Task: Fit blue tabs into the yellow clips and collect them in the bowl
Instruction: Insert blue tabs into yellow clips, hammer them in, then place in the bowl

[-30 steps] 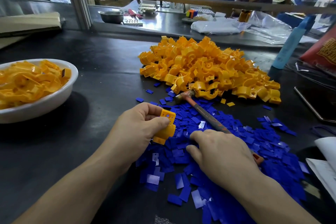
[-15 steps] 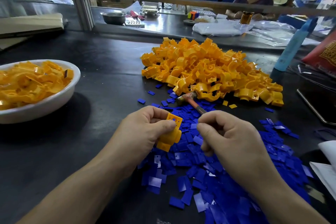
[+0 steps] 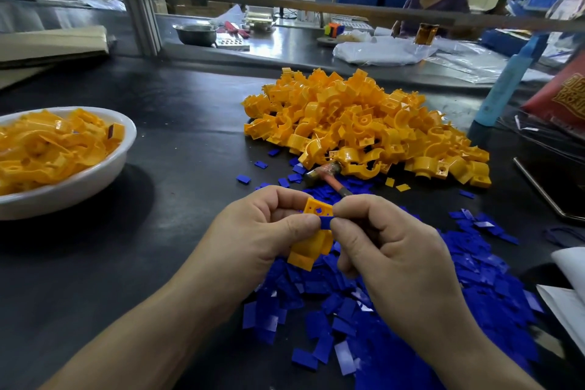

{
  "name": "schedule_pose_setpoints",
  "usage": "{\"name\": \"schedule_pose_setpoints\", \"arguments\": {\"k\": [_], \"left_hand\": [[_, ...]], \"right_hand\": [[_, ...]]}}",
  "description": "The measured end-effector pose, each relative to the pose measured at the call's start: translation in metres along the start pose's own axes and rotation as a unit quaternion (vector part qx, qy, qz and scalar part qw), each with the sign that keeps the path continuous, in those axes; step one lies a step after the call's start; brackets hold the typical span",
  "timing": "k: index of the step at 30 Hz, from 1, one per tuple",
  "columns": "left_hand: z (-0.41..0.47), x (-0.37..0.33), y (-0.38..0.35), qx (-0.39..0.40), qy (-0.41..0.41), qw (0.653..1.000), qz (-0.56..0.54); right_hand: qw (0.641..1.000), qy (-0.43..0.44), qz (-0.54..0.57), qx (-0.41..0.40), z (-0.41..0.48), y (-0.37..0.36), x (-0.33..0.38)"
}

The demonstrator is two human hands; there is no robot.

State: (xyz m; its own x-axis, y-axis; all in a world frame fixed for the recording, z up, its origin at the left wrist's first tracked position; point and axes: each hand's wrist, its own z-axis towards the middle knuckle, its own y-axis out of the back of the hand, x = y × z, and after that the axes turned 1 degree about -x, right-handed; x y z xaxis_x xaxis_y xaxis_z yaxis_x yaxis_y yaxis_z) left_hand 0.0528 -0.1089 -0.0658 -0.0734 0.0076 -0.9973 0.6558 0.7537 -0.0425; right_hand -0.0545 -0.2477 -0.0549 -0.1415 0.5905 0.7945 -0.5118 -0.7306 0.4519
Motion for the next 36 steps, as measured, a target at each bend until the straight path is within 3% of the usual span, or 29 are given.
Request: {"name": "schedule_pose_setpoints", "arguments": {"k": [11,17,25,31,33,36], "left_hand": [[-0.0037,-0.0005,-0.0068,-0.008,-0.017,1.0,0.002],[-0.0036,0.002,-0.0061,-0.014,-0.004,1.0,0.017],[-0.0034,0.0035,-0.0087,-0.018,-0.006,1.0,-0.001],[-0.0046,0.0017,-0.007,0.005,-0.013,1.0,0.012],[-0.005,0.0022,-0.0055,0.012,-0.012,1.0,0.021],[-0.0047,0.0036,-0.0034,0.014,-0.013,1.0,0.018]], "right_hand": [[0.999,-0.044,0.005,-0.001,0.0015,-0.0039,-0.0064],[0.995,-0.063,0.075,0.005,0.0022,-0.0034,-0.0045],[0.994,0.052,-0.089,-0.047,0.0008,-0.0024,-0.0037],[0.988,0.092,-0.109,-0.052,0.0021,-0.002,-0.0038],[0.99,0.083,-0.101,-0.06,0.0019,-0.0019,-0.0041],[0.999,0.004,-0.03,-0.034,0.002,-0.0015,-0.0024]]}}
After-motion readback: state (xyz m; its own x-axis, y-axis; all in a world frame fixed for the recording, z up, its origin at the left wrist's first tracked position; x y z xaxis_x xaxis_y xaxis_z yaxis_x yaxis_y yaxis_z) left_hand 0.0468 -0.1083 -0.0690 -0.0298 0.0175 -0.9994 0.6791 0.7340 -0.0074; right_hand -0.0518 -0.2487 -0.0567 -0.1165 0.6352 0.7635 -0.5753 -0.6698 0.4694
